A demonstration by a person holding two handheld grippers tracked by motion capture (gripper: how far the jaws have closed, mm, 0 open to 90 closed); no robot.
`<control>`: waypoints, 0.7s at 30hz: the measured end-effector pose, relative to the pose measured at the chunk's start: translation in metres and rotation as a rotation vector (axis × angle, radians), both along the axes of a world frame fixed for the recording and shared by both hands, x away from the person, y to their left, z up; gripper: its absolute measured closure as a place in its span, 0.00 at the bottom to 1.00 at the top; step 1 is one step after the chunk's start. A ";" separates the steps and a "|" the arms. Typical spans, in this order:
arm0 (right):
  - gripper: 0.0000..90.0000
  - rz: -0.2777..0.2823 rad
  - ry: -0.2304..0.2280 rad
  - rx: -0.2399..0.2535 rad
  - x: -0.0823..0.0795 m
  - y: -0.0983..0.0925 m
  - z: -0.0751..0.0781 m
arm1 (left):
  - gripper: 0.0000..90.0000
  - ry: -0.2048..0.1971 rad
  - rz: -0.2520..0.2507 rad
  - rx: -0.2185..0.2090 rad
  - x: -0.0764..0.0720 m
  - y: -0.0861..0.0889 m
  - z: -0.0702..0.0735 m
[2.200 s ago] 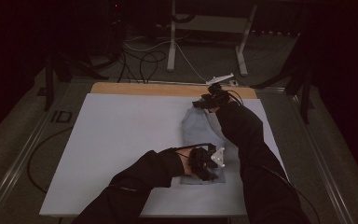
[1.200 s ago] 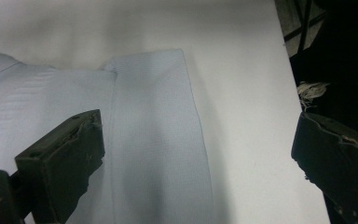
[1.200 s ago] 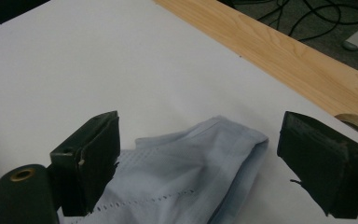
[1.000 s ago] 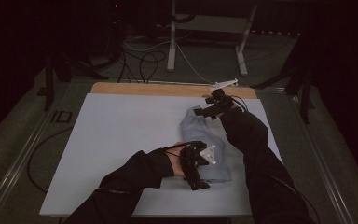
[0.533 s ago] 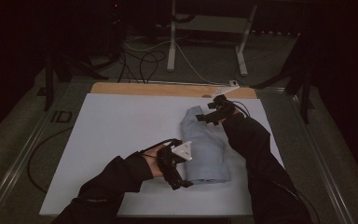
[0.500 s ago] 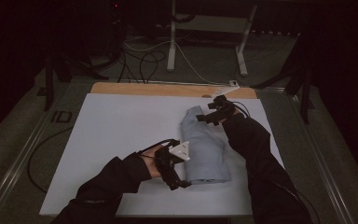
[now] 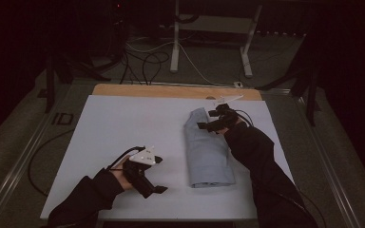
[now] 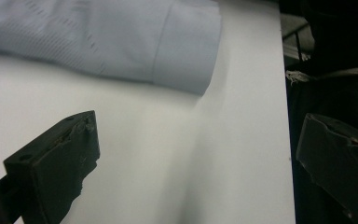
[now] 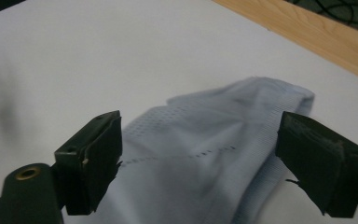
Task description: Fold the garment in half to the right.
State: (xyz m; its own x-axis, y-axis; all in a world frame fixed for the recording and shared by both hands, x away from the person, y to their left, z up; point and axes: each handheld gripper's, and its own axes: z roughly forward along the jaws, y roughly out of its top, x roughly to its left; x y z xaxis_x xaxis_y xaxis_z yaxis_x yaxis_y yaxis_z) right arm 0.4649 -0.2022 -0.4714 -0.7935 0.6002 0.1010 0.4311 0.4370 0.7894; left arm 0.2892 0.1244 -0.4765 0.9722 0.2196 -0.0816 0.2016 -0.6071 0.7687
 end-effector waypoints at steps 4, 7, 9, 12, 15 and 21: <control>0.38 -0.038 0.013 -0.032 0.012 -0.003 -0.010 | 0.00 -0.001 0.057 -0.031 -0.010 0.023 -0.008; 0.45 -0.098 0.034 -0.083 0.022 -0.005 -0.022 | 0.00 0.001 0.091 -0.044 -0.017 0.037 -0.015; 0.45 -0.134 0.057 -0.113 0.028 -0.006 -0.030 | 0.00 0.006 0.110 -0.049 -0.020 0.045 -0.018; 0.45 -0.163 0.105 -0.136 0.035 -0.008 -0.041 | 0.00 0.007 0.137 -0.065 -0.023 0.056 -0.021; 0.55 -0.151 0.144 -0.134 0.039 -0.006 -0.049 | 0.00 0.010 0.164 -0.094 -0.026 0.065 -0.024; 0.95 -0.119 0.119 -0.141 0.038 0.000 -0.045 | 0.00 0.016 0.211 -0.116 -0.027 0.079 -0.033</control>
State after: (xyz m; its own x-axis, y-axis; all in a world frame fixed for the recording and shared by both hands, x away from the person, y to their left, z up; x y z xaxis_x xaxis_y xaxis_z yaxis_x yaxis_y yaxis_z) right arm 0.5025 -0.2026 -0.5166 -0.7037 0.7036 0.0988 0.5729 0.4797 0.6645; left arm 0.2625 0.2030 -0.5097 0.9041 0.4060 -0.1333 0.3275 -0.4581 0.8264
